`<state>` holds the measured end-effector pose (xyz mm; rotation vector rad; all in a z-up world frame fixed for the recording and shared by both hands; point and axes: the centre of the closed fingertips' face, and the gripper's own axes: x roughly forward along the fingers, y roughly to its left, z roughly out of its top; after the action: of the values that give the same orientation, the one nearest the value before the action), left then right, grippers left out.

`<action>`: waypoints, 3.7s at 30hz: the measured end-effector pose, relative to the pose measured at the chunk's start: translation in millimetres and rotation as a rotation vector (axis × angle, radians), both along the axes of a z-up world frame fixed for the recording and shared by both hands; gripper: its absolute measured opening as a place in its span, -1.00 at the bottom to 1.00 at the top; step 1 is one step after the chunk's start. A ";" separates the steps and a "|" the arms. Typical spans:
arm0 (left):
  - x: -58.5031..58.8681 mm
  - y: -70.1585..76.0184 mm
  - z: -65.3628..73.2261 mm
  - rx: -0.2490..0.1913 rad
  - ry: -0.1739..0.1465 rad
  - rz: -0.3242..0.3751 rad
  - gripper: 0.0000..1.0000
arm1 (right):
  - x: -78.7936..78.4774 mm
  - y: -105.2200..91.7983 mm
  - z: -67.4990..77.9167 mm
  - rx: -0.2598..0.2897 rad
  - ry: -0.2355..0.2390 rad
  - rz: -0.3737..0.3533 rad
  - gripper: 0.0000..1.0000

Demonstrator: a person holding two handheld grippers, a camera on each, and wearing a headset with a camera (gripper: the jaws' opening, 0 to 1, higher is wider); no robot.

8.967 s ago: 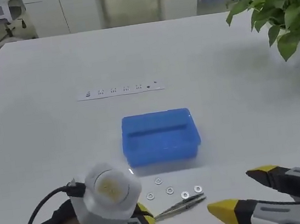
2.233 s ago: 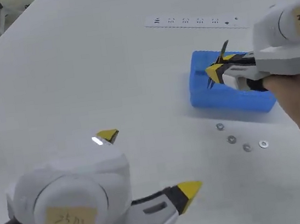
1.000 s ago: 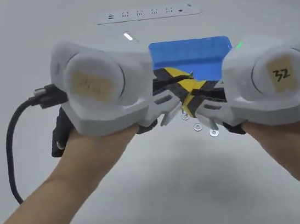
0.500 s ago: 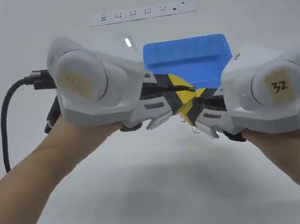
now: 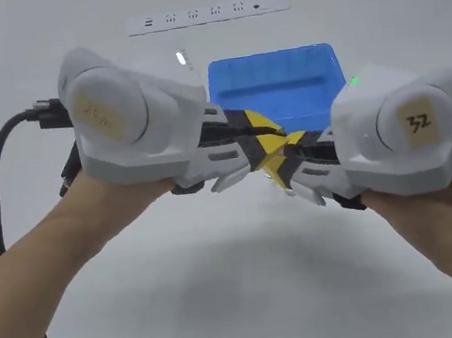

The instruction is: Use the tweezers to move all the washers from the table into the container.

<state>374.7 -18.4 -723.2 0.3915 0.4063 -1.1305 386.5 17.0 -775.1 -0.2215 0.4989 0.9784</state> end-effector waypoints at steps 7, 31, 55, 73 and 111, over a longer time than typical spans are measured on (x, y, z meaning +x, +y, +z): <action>2.8 1.7 -0.3 -0.003 -0.001 0.008 -1.00 | 2.8 0.4 -0.3 -0.010 -0.010 0.003 -0.87; 9.6 3.3 -3.7 0.010 -0.006 0.017 -1.00 | 7.6 1.4 -1.4 -0.012 -0.006 0.002 -0.87; 9.9 2.7 -6.4 0.003 -0.049 0.150 -1.00 | 7.4 -2.1 -1.9 -0.054 -0.034 0.062 -0.94; -28.3 46.1 -7.2 -0.143 0.133 0.426 -0.74 | 13.1 -2.7 24.2 -0.025 -0.044 0.044 -0.98; 0.2 44.6 29.0 -0.212 0.015 0.523 0.53 | 59.7 -4.6 49.1 0.050 -0.062 -0.047 -0.97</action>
<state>374.8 26.2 -694.3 0.0783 0.3692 -0.6564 446.2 12.4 -726.0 -0.1935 0.4206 0.9346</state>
